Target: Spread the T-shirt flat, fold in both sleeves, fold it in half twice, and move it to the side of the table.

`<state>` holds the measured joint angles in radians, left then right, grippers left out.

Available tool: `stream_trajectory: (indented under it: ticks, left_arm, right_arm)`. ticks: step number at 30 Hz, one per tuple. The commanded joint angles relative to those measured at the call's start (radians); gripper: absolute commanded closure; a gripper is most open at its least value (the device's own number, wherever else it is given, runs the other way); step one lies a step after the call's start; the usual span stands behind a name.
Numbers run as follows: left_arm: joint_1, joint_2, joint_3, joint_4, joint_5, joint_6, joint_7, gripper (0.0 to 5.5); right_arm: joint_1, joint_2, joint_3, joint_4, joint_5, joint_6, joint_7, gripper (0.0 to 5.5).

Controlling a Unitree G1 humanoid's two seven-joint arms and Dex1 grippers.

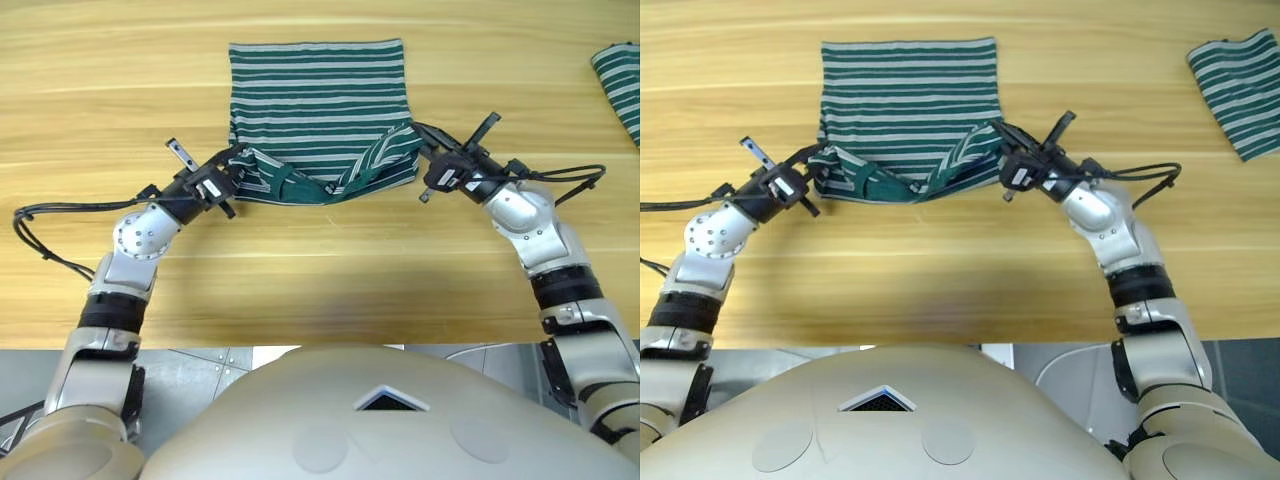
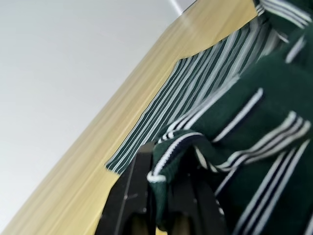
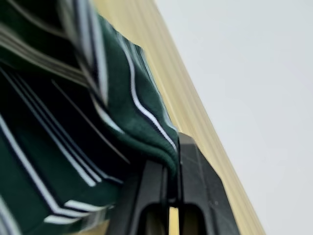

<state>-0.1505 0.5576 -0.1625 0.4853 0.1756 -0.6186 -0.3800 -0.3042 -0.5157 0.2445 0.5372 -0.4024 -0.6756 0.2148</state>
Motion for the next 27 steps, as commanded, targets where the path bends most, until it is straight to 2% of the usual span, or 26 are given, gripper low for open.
stream_trajectory:
  ticks: [1,7,14,21,27]
  left_arm:
    - [-0.157,-0.052,0.016,0.137,0.021,-0.003,0.055,5.44]
    - [-0.32,-0.094,0.053,0.313,-0.003,-0.043,0.095,5.44]
    - [-0.474,-0.148,0.029,0.556,0.078,-0.028,0.2,5.44]
    - [-0.568,-0.201,-0.007,0.728,0.145,0.023,0.293,5.44]
    - [-0.635,-0.23,-0.005,0.795,0.159,0.071,0.35,5.44]
  right_arm:
    - [-0.172,0.043,0.009,0.191,-0.058,0.005,-0.096,5.5]
    - [-0.375,0.1,0.043,0.446,-0.119,0.01,-0.214,5.5]
    - [-0.507,0.175,0.108,0.637,-0.18,0.05,-0.306,5.5]
    - [-0.573,0.25,0.145,0.751,-0.205,0.135,-0.351,5.5]
    - [-0.621,0.284,0.131,0.791,-0.189,0.21,-0.37,5.5]
